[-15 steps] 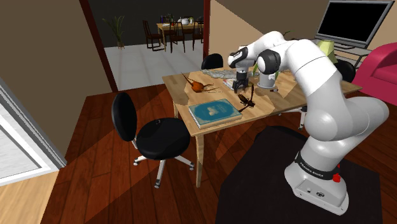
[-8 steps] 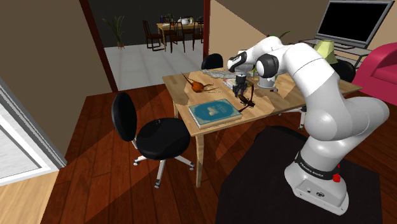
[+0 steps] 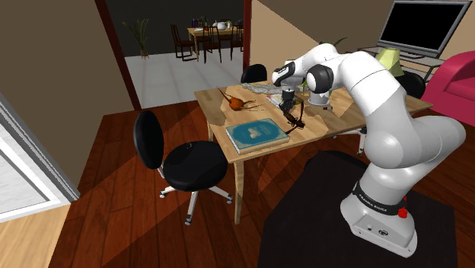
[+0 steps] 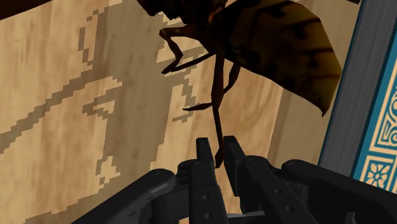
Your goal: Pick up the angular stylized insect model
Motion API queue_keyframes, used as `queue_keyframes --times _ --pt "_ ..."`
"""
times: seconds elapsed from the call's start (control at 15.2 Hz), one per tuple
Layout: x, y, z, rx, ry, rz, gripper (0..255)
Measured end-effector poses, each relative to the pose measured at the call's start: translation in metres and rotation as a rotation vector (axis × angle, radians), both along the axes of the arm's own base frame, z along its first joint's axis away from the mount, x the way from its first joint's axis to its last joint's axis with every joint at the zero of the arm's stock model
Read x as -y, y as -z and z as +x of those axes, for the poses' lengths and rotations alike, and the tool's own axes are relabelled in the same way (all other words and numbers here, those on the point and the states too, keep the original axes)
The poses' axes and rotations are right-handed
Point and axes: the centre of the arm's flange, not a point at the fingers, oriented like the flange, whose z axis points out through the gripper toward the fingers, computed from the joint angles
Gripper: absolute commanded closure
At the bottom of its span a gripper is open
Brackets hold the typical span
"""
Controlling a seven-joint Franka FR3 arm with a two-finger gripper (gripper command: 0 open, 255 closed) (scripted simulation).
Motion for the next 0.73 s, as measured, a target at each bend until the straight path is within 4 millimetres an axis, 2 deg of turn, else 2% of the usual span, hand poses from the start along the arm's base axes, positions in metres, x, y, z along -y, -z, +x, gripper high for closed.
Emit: queue_keyframes --times 0.2,0.73 --pt "0.000 -0.006 -0.001 -0.001 0.000 0.000 255" --pt "-0.001 -0.048 -0.002 0.000 0.000 0.000 255"
